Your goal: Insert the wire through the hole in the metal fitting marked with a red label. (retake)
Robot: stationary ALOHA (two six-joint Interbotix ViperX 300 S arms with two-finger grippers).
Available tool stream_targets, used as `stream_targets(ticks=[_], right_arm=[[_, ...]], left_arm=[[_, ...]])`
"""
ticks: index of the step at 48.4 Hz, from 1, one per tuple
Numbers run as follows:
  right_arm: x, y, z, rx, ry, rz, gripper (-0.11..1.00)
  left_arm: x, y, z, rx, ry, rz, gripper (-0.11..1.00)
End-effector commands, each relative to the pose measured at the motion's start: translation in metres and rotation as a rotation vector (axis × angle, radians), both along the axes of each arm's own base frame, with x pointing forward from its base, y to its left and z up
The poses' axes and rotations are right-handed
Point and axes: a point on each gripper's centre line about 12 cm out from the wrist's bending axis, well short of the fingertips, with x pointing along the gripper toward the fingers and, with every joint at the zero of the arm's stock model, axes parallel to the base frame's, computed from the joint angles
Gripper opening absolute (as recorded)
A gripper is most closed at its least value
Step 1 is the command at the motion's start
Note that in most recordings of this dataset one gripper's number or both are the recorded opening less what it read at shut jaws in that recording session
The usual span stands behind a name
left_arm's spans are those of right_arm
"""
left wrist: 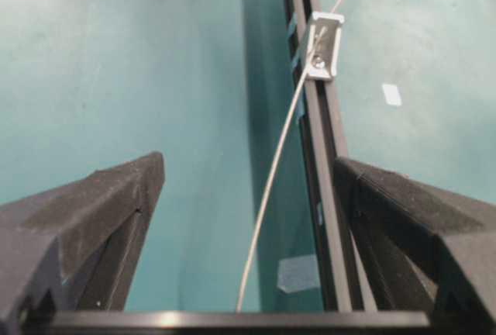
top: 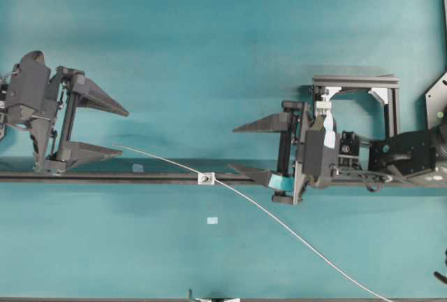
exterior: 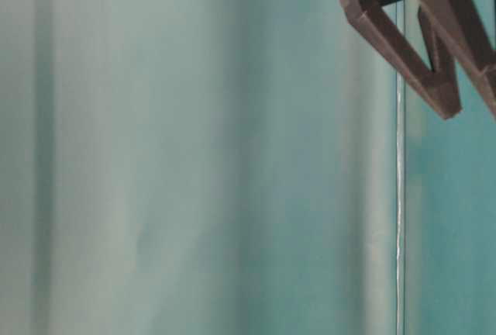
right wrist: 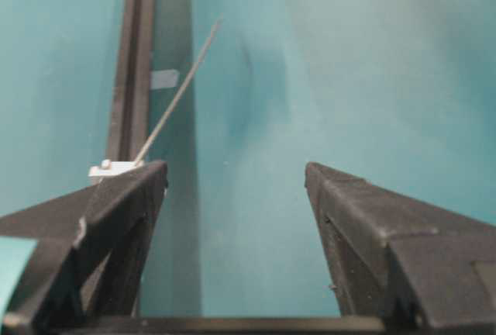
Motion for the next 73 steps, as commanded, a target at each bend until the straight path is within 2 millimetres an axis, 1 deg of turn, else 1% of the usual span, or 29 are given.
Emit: stream_targets(ticks=[1,9,19,29,35,41,73], right_arm=[[0.002,-0.004,0.013,0.012,-0.038,-0.011,0.80],[0.002,-0.011,0.012,0.018,-0.037,-0.034,0.80],[0.001,-0.020,0.014,0.027,-0.041,-0.059,0.80],[-0.008,-0.025,0.022,0.051,-0.060,-0.072,0.80],[-0.012,-0.027,0.025,0.100,-0.076,-0.083,0.80],[-0.015,-0.027,0.024,0.130,-0.076,-0.089,0.80],[-0.021,-0.028,0.017,0.117,-0.052,-0.082,0.80]], left_arm=[[0.006,0.001,0.010,0.019,-0.035,-0.001,0.72],[0.010,0.005,0.011,0.064,-0.042,0.000,0.71],[0.011,0.011,0.011,0.082,-0.042,0.018,0.71],[0.011,0.012,0.011,0.084,-0.042,0.022,0.71],[0.011,0.012,0.011,0.082,-0.042,0.021,0.71],[0.011,0.012,0.012,0.083,-0.045,0.020,0.71],[0.012,0.012,0.013,0.080,-0.052,0.022,0.71]])
